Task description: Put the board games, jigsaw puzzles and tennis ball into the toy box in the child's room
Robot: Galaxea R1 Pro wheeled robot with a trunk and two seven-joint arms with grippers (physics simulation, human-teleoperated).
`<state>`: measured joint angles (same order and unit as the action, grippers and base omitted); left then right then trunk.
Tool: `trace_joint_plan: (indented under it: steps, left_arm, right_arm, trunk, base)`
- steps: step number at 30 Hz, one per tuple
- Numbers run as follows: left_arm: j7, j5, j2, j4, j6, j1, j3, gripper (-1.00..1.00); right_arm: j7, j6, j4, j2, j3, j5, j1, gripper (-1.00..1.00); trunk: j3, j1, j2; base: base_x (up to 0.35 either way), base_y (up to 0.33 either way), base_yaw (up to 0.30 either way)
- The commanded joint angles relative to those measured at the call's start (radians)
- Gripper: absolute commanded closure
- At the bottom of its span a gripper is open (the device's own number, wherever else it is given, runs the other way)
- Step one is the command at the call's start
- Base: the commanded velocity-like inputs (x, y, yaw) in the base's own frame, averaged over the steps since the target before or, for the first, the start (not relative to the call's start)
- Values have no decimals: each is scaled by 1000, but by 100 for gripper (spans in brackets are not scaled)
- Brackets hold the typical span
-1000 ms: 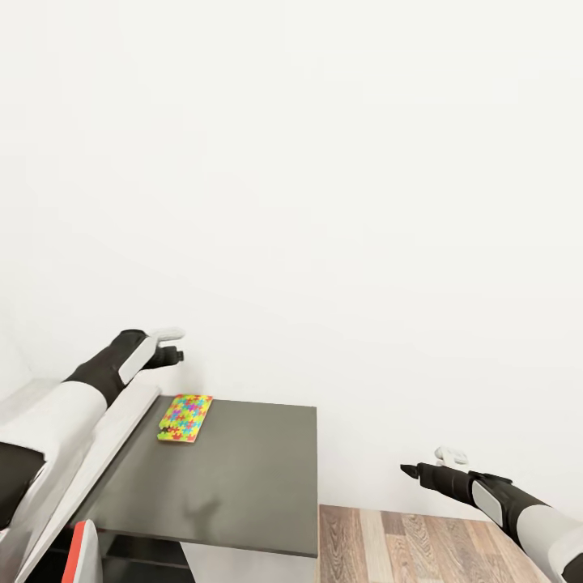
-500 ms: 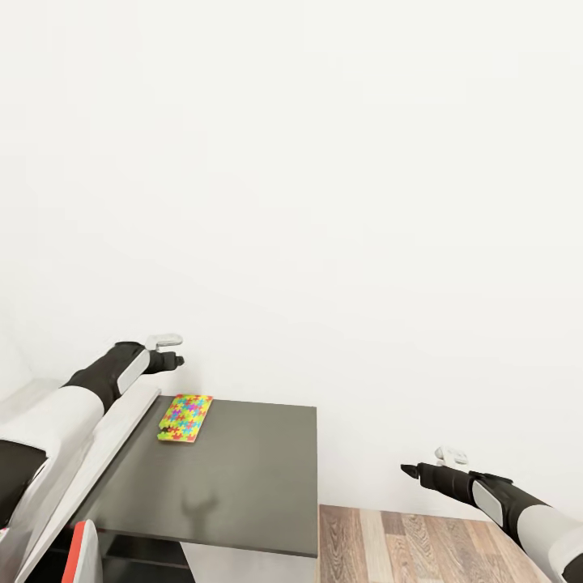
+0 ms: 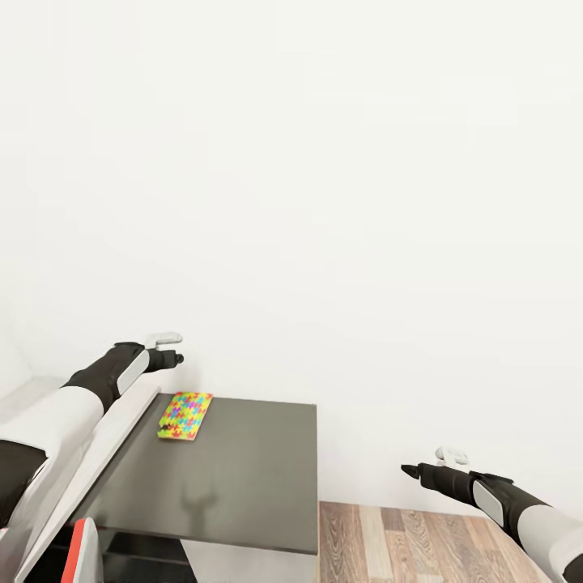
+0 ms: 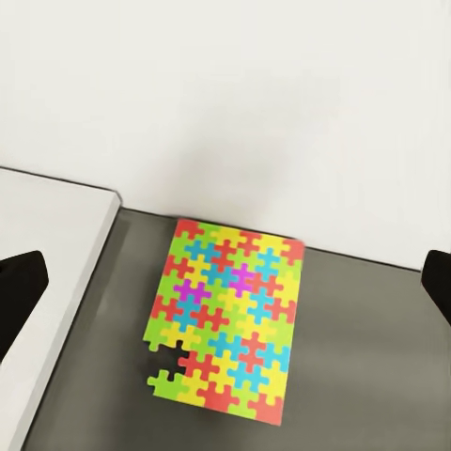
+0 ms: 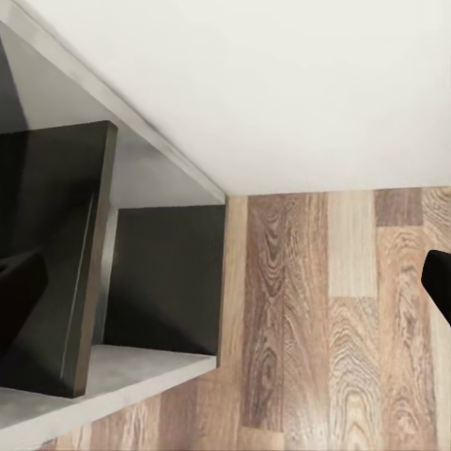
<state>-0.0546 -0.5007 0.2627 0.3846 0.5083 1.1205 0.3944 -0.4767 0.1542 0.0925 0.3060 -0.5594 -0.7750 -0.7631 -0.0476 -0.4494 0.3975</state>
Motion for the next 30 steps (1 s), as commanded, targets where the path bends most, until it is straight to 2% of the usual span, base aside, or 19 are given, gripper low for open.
trace_joint_plan:
  steps: [1,7,9,16,24,30]
  left_arm:
    - [-6,-10,1,2,3,1,8,-100]
    - [-5,-10,-1,4,-3,1,32,-100]
    - [-5,-11,-1,4,-15,1,64,-100]
    - [-2,-12,-2,5,-43,1,111,-100]
    - [59,-12,-3,5,-46,1,123,-100]
    - [77,-12,-2,5,-47,1,125,-100]
  right_arm:
    - [-2,7,1,1,-5,-10,-1,-100]
    - [-2,7,1,1,-5,-10,-1,-100]
    - [-1,8,1,0,-6,-10,-1,-100]
    - [0,9,1,-2,-8,-9,-1,-100]
    - [0,10,1,-2,-8,-9,-1,-100]
    - [0,10,1,0,-8,-9,-1,-100]
  trunk:
    - [-4,-1,3]
    - [-13,-1,3]
    - [-17,-1,3]
    - [-28,-1,3]
    - [-40,-1,3]
    - [-50,-1,3]
  base:
    - [0,0,0]
    - [0,0,0]
    - [0,0,0]
    - [0,0,0]
    - [0,0,0]
    - [0,0,0]
